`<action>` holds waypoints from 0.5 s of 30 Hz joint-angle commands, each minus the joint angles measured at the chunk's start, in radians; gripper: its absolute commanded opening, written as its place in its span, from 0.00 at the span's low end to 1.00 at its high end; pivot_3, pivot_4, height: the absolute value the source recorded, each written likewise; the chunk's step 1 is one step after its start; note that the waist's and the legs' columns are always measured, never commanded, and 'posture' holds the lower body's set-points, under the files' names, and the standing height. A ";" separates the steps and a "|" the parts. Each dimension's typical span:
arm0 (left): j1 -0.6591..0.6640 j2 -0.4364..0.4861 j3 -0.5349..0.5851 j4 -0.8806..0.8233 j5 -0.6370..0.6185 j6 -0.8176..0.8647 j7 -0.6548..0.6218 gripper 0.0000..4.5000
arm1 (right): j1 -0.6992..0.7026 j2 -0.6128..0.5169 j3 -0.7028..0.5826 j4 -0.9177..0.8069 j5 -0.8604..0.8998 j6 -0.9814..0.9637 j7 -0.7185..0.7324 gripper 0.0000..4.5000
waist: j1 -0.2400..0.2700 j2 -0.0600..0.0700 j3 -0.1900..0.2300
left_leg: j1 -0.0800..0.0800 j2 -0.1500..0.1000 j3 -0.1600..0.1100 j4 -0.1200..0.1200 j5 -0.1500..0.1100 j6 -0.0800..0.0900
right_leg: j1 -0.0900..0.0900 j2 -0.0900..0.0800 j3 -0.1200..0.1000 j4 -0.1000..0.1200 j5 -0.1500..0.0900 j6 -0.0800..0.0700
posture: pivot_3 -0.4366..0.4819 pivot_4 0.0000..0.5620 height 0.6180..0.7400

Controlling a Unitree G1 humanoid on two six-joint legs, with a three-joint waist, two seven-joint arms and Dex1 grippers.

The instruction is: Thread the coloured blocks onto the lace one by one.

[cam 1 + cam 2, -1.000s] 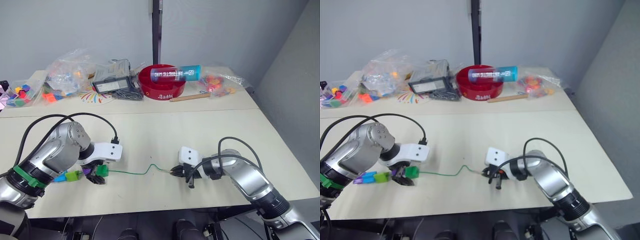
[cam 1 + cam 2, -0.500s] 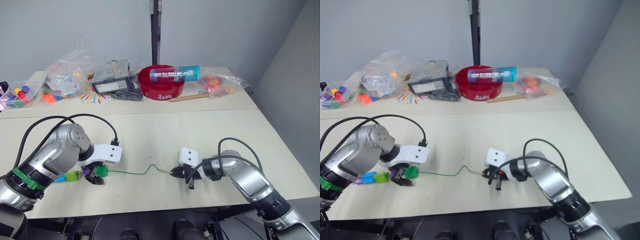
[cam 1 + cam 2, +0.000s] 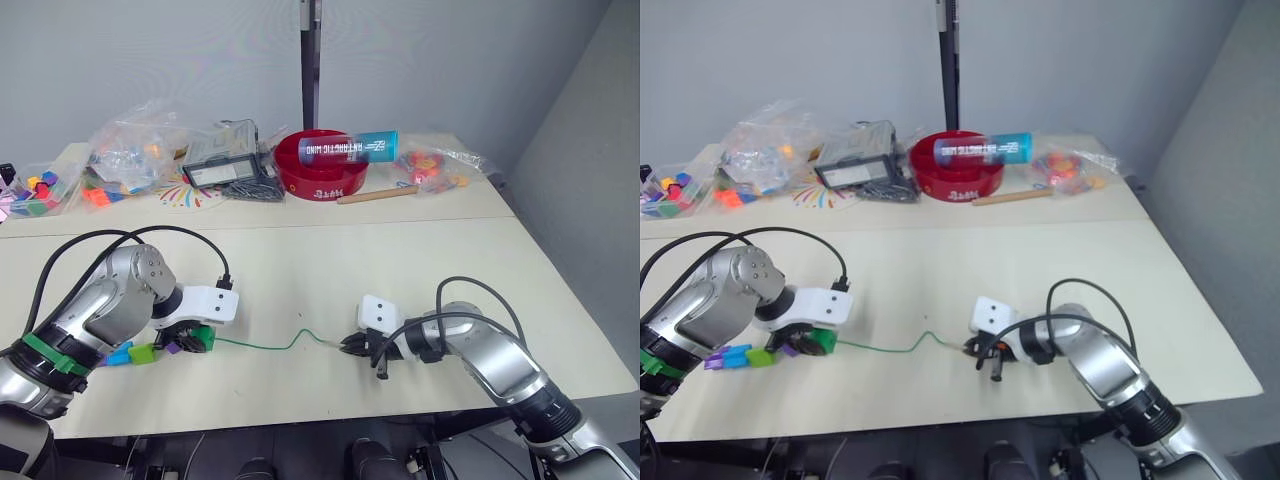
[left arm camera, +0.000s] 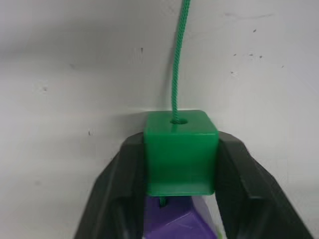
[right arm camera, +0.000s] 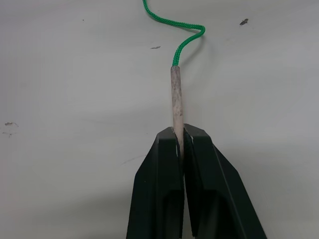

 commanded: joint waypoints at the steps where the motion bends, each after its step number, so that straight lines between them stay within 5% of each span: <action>1: 0.013 -0.003 -0.016 0.015 0.008 -0.007 -0.026 0.27 | 0.003 -0.002 -0.020 -0.035 0.008 0.006 -0.008 0.00 | 0.000 0.000 0.000 | 0.000 0.000 0.000 0.000 0.000 0.000 | 0.000 0.000 0.000 0.000 0.000 0.000 | 0.48 0.27 0.92; 15: 0.115 0.078 0.045 0.046 0.006 -0.100 -0.021 0.27 | 0.025 -0.202 -0.107 0.088 0.006 -0.144 0.134 0.00 | -0.003 0.000 0.000 | 0.000 0.000 0.001 0.000 0.000 0.000 | 0.000 0.000 0.001 0.000 0.000 0.000 | 0.48 0.27 0.92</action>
